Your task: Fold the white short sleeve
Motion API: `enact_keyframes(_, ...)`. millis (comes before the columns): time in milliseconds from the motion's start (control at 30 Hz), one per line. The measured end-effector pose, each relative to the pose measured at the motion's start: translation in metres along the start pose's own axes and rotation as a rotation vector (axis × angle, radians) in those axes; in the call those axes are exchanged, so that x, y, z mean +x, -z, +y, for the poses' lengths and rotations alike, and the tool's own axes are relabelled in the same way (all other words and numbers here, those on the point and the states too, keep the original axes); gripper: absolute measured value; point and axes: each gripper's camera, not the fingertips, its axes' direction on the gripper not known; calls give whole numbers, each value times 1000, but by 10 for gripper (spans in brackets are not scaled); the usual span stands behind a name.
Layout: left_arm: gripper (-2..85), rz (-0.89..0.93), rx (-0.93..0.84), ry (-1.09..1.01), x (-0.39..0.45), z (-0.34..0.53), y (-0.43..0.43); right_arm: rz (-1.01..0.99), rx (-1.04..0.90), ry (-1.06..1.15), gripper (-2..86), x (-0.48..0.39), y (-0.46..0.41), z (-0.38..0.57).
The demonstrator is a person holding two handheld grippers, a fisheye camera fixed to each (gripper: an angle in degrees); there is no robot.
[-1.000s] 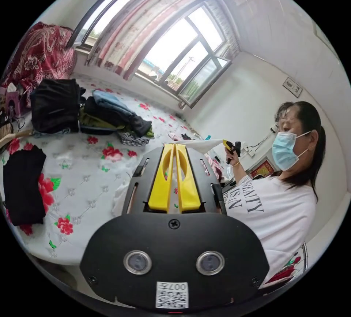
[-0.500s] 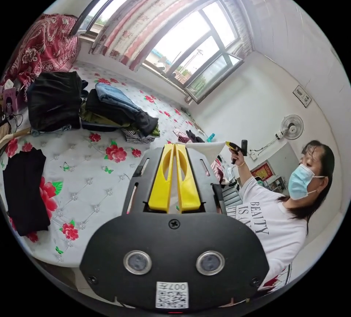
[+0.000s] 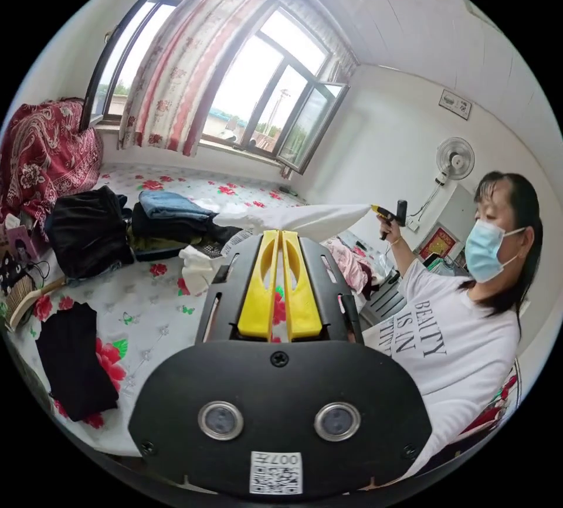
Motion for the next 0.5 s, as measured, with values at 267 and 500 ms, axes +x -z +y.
enact_keyframes(267, -10, -58, -347, 411, -67, 215, -153, 0, -560, -388, -3, 31, -209, 182)
enact_keyframes(500, -9, -98, -576, 531, -66, 295, -201, -38, -755, -517, -2, 22, -268, 240)
